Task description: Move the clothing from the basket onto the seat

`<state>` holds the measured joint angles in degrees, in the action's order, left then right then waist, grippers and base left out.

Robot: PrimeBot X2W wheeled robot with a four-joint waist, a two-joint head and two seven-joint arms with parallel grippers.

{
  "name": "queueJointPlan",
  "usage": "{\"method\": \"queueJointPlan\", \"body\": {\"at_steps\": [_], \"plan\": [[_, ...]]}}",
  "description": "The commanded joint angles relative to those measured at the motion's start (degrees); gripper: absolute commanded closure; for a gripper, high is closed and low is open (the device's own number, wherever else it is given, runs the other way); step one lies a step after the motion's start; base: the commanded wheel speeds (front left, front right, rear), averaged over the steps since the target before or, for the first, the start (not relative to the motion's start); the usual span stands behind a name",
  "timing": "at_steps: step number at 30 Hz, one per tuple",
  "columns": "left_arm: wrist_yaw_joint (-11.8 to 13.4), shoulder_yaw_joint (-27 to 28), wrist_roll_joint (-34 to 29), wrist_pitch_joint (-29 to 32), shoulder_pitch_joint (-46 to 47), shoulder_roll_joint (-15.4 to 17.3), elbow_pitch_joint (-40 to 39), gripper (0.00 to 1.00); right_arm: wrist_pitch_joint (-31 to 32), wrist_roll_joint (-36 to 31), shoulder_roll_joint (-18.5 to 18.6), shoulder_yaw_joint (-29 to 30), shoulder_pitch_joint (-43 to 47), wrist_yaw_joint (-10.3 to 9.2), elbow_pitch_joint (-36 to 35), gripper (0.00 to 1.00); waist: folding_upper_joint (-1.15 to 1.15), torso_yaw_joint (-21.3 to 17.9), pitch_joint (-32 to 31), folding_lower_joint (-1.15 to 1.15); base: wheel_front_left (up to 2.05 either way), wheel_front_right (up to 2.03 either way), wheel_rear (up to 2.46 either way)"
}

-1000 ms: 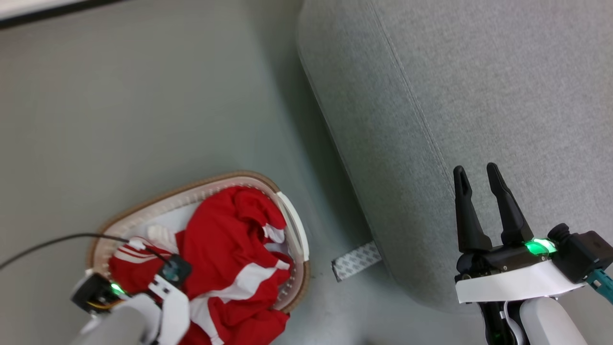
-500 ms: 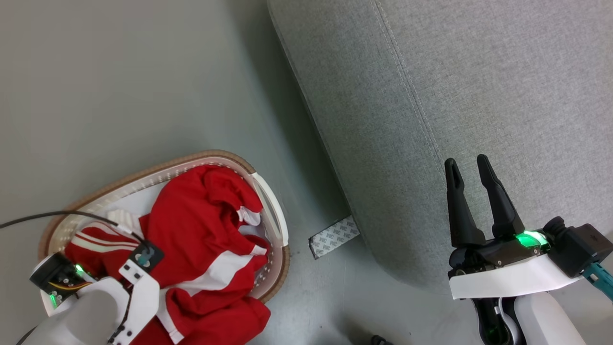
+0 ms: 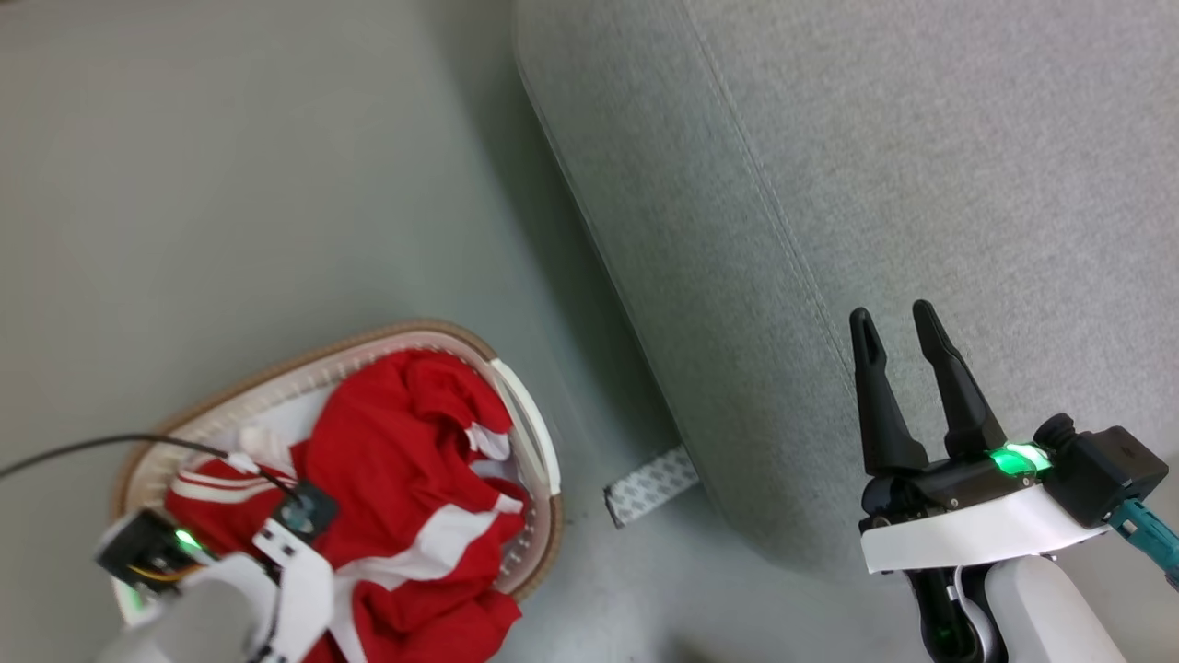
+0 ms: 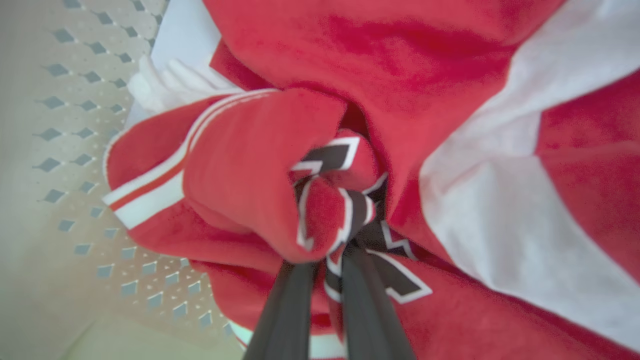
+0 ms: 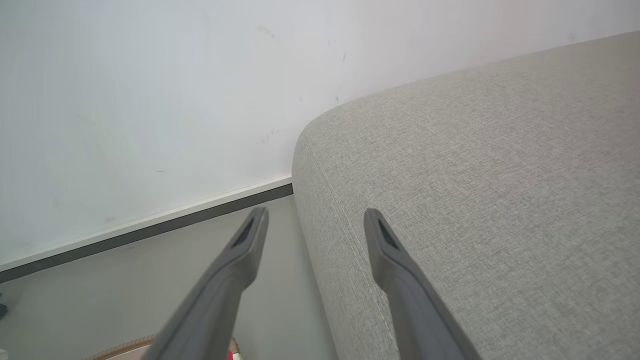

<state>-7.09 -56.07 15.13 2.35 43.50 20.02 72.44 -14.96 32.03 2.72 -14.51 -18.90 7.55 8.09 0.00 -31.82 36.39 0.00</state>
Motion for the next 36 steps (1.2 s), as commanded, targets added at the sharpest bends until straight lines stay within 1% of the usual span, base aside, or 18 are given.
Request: {"method": "queueJointPlan", "body": {"at_steps": [1,6,13,17,19,24,28,33,36], "plan": [[-0.1,0.1,0.7,-0.9,-1.1,-0.9,0.4,1.00,-0.1,-0.6,0.1,0.6,-0.3,-0.12,0.7,0.00,0.00,1.6,-2.9,0.00,0.00,0.00,0.00],[-0.3,0.8,2.8,-4.9,-3.5,-5.5,0.7,1.00,-0.1,-3.8,0.1,2.2,0.4,-0.12,3.0,0.00,0.00,5.3,-10.4,0.00,0.00,0.00,0.00],[-0.4,2.4,7.1,-10.7,-6.0,-10.2,0.8,1.00,-0.1,-7.5,0.2,3.7,1.6,-0.12,5.9,0.00,0.00,11.6,-20.4,0.00,0.00,0.00,0.00],[-0.4,2.5,11.3,-13.2,-7.6,-12.0,-1.2,1.00,-0.1,-9.6,0.2,4.0,2.5,-0.12,7.4,0.00,0.00,15.2,-25.0,0.00,0.00,0.00,0.00],[-0.4,3.2,15.2,-13.6,-8.9,-13.5,-3.5,1.00,-0.1,-11.0,0.2,3.7,2.9,-0.12,8.5,0.00,0.00,16.9,-27.1,0.00,0.00,0.00,0.00],[-0.4,2.1,20.6,-15.5,-10.0,-14.5,-8.8,1.00,-0.1,-14.1,0.2,4.5,3.7,-0.12,10.3,0.00,0.00,21.5,-31.7,0.00,0.00,0.00,0.00],[-0.4,2.4,23.2,-16.6,-10.9,-14.7,-12.8,1.00,-0.1,-14.4,0.2,4.8,5.2,-0.12,10.8,0.00,0.00,24.6,-34.4,0.00,0.00,0.00,0.00],[-0.1,4.8,23.8,-17.6,-11.9,-13.8,-19.7,1.00,-0.1,-13.8,0.2,4.9,6.9,-0.12,11.0,0.00,0.00,27.2,-36.4,0.00,0.00,0.00,0.00],[1.2,8.1,22.6,-17.5,-13.0,-12.4,-27.8,1.00,-0.1,-13.4,0.2,5.0,7.9,-0.12,10.7,0.00,0.00,28.1,-37.2,0.00,0.00,0.00,0.00]]}}
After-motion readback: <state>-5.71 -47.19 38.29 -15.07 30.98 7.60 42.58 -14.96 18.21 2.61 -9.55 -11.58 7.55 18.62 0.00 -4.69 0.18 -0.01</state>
